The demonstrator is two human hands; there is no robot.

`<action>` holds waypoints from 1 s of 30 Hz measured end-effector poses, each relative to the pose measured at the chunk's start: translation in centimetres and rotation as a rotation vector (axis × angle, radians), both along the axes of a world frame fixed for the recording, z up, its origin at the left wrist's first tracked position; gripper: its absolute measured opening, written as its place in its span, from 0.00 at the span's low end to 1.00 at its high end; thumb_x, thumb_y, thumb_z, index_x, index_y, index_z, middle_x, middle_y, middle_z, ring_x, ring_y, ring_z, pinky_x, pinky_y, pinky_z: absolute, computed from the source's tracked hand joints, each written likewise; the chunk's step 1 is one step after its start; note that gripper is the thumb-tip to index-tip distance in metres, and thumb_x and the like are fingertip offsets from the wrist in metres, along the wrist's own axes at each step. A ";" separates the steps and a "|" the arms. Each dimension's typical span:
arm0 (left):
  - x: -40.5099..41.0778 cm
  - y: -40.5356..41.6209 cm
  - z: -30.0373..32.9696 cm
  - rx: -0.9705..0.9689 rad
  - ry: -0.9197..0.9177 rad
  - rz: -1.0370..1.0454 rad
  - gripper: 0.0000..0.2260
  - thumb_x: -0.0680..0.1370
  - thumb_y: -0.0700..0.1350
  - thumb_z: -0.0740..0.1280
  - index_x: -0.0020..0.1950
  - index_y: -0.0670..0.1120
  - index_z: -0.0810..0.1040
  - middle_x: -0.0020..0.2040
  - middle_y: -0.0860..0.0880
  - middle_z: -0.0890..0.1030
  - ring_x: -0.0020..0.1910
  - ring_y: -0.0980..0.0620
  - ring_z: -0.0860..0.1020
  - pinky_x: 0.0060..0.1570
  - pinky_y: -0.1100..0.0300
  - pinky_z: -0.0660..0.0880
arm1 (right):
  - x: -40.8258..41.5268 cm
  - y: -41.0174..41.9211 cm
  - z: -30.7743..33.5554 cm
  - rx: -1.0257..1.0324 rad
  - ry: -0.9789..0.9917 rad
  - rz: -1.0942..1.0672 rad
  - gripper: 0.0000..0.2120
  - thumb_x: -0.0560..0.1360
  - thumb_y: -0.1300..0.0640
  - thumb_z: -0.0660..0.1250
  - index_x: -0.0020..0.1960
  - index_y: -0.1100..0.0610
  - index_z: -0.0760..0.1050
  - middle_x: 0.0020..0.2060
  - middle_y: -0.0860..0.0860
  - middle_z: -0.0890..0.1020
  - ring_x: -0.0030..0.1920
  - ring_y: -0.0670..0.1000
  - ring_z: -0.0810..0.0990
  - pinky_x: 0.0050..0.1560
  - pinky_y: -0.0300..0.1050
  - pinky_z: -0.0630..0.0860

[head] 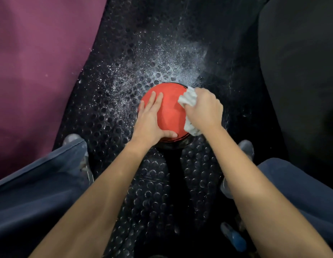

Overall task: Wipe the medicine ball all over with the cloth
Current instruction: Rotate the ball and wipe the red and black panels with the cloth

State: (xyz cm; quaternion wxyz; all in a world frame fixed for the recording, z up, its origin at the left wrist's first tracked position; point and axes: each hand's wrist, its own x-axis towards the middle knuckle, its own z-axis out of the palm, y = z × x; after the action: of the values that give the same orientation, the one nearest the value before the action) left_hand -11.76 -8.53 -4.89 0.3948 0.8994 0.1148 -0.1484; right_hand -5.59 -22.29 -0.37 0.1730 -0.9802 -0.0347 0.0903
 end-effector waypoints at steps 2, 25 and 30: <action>0.3 0.2 -0.4 0.003 -0.017 0.006 0.58 0.60 0.52 0.82 0.80 0.50 0.48 0.80 0.52 0.47 0.78 0.42 0.45 0.76 0.45 0.46 | -1.0 0.9 0.0 -0.040 -0.049 0.052 0.06 0.75 0.57 0.62 0.50 0.57 0.75 0.51 0.54 0.78 0.48 0.60 0.79 0.42 0.47 0.68; -1.2 -0.1 -0.4 -0.023 0.006 0.017 0.62 0.58 0.54 0.81 0.80 0.49 0.43 0.80 0.54 0.44 0.78 0.44 0.41 0.75 0.49 0.45 | 3.4 3.4 0.6 -0.164 0.045 0.245 0.08 0.73 0.57 0.64 0.51 0.56 0.75 0.51 0.56 0.80 0.52 0.60 0.79 0.45 0.47 0.70; -1.7 -0.6 -0.3 0.005 -0.004 0.000 0.62 0.59 0.53 0.81 0.80 0.51 0.42 0.80 0.56 0.44 0.78 0.45 0.40 0.75 0.48 0.46 | 4.3 3.3 0.6 -0.174 0.076 0.150 0.11 0.74 0.55 0.66 0.53 0.58 0.75 0.54 0.57 0.79 0.54 0.60 0.78 0.47 0.47 0.71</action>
State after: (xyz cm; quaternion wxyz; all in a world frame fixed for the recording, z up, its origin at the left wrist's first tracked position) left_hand -13.44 -9.13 -5.23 0.3926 0.9008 0.1143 -0.1465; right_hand -1.24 -19.02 0.20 0.0813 -0.9820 -0.0935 0.1428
